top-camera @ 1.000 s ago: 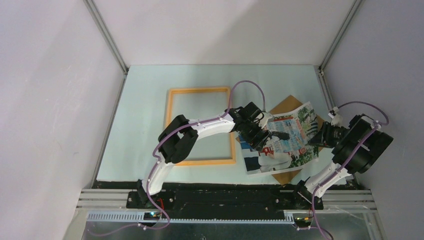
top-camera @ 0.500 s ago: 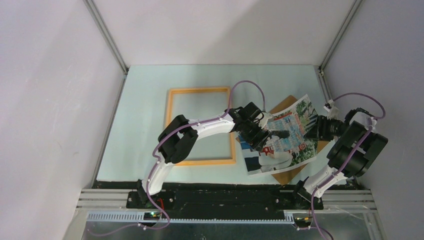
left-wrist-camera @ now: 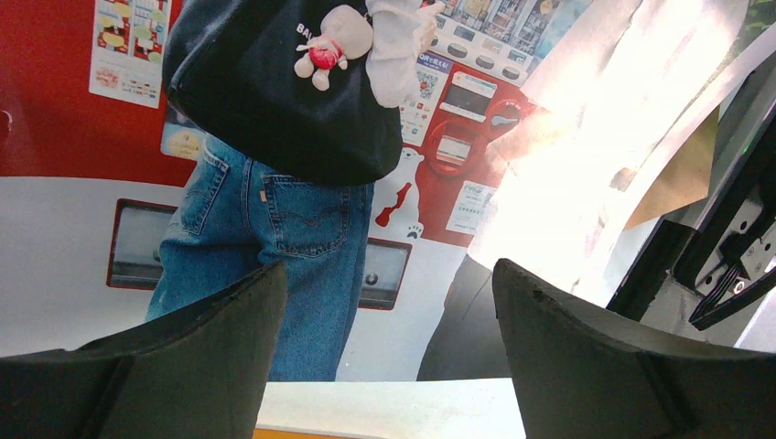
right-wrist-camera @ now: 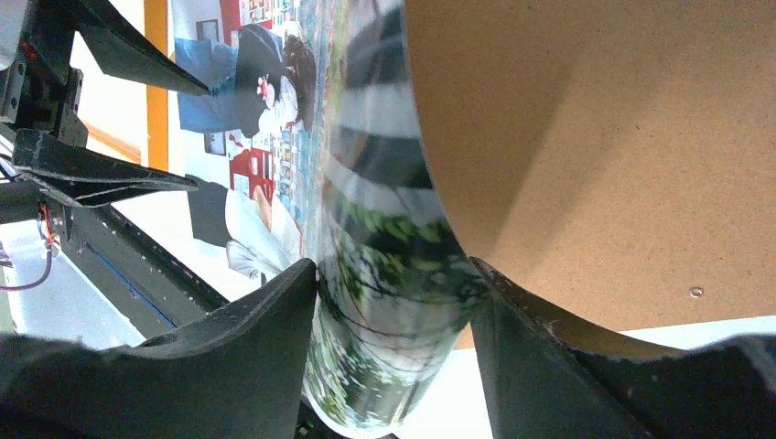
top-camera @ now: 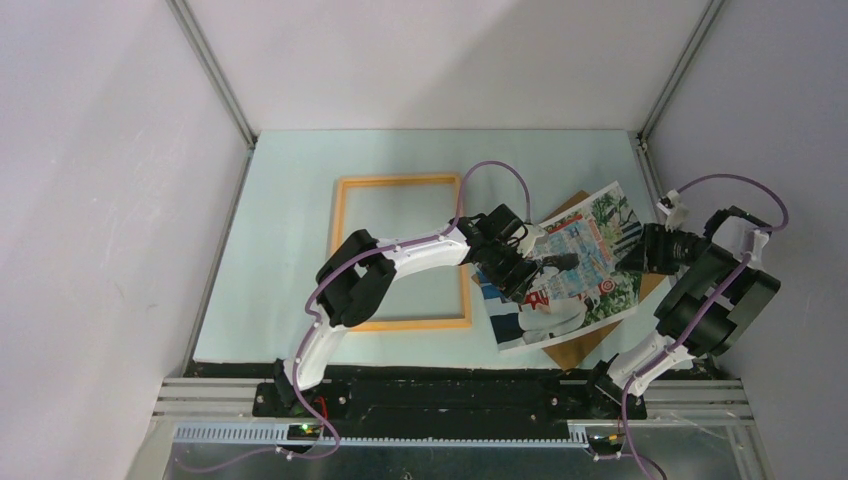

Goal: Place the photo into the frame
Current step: Pick up the photo at the center of the board.

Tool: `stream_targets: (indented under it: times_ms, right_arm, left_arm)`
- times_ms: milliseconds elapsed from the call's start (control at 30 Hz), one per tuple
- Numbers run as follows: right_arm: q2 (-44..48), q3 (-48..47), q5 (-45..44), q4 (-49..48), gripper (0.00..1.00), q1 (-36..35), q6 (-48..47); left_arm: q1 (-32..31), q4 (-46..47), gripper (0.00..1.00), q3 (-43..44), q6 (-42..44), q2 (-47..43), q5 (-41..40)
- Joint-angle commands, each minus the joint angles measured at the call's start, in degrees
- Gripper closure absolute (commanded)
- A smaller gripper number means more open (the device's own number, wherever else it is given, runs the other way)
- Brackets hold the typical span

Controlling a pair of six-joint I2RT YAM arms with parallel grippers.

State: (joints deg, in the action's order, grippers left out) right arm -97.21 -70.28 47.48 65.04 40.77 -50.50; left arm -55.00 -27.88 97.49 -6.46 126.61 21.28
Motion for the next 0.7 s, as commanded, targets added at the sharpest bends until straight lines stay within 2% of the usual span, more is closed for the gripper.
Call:
stream_targets:
  times_ms: [0,367,667]
  right_arm:
    - [0.90,-3.57,1.87,4.66,0.34,0.75,-5.01]
    - [-2.79,-6.18,0.00,10.82,0.31,2.05,-14.96]
    - [-3.04,-6.46,-1.71,12.74,0.33,2.55,-18.15]
  left_arm:
    - [-0.46,-2.35,0.11,-1.69,0.92,0.52,-0.72]
    - [-0.53,-2.33,0.11,-1.80,1.00,0.47,-0.98]
    - [-0.46,-2.35,0.11,-1.51,1.05,0.82,-0.90]
